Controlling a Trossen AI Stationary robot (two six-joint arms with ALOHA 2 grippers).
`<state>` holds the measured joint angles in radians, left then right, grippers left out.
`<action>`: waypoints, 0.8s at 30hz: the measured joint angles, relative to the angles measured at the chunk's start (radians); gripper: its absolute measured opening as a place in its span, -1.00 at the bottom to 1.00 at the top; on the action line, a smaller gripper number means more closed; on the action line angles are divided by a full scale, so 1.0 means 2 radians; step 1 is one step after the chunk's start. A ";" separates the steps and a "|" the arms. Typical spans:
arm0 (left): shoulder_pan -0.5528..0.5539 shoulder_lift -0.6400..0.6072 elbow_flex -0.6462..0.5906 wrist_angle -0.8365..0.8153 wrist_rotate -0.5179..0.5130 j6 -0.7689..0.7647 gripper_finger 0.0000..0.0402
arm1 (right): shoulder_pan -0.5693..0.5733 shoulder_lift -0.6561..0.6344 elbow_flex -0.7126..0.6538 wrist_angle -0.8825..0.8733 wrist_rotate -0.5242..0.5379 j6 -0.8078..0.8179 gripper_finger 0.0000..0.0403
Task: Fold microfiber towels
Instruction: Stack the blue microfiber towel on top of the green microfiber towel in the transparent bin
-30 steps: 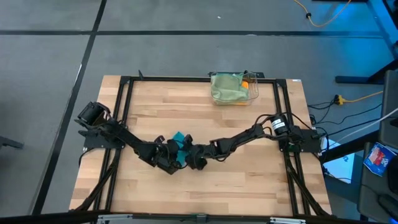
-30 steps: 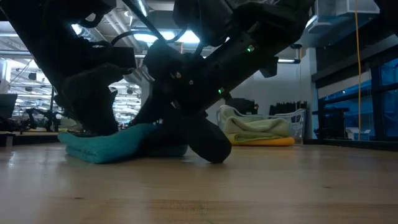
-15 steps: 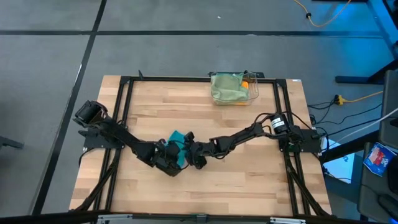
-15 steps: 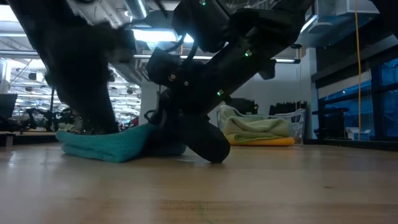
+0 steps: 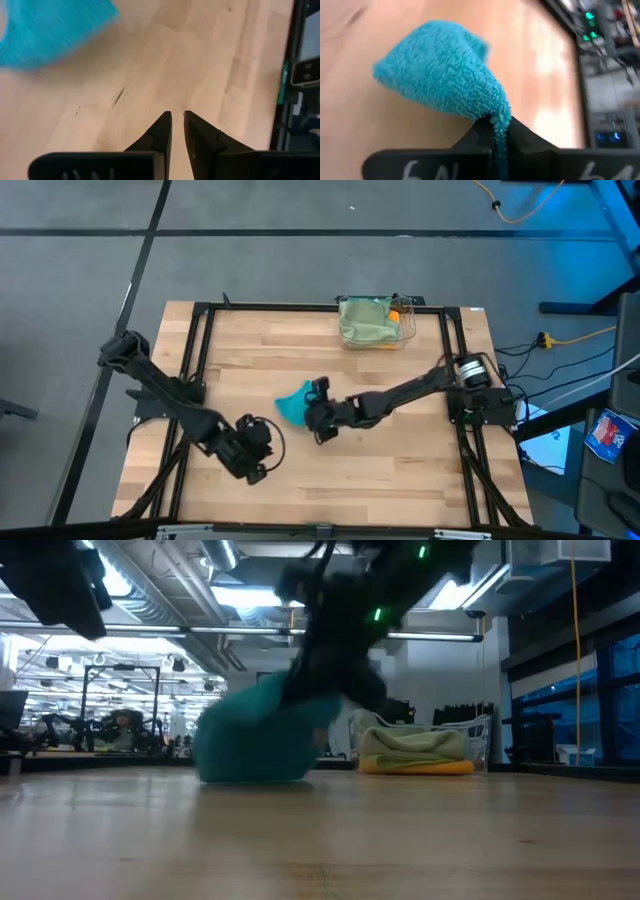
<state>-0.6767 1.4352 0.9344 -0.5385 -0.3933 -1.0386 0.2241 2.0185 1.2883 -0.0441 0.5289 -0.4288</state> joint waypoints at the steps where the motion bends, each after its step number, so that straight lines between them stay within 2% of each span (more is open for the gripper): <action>1: -0.007 -0.004 0.000 -0.001 -0.005 0.001 -0.78 | 0.000 -0.016 0.001 -0.015 0.006 0.011 -0.97; 6: -0.032 -0.010 0.000 -0.008 -0.029 0.001 -0.78 | -0.002 -0.102 0.000 -0.093 0.049 0.057 -0.97; 15: -0.042 -0.007 0.000 -0.015 -0.035 0.002 -0.78 | -0.021 -0.248 0.002 -0.157 0.179 0.082 -0.97; 19: -0.042 -0.007 0.000 -0.015 -0.039 0.024 -0.78 | -0.059 -0.282 0.002 -0.193 0.185 0.119 -0.97; 24: -0.039 -0.007 0.000 -0.015 -0.049 0.046 -0.78 | -0.138 -0.289 0.002 -0.272 0.184 0.223 -0.97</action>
<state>-0.7542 1.4212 0.9344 -0.5690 -0.4908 -0.9467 -0.0513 1.4395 1.2930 -0.5884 0.8959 0.0165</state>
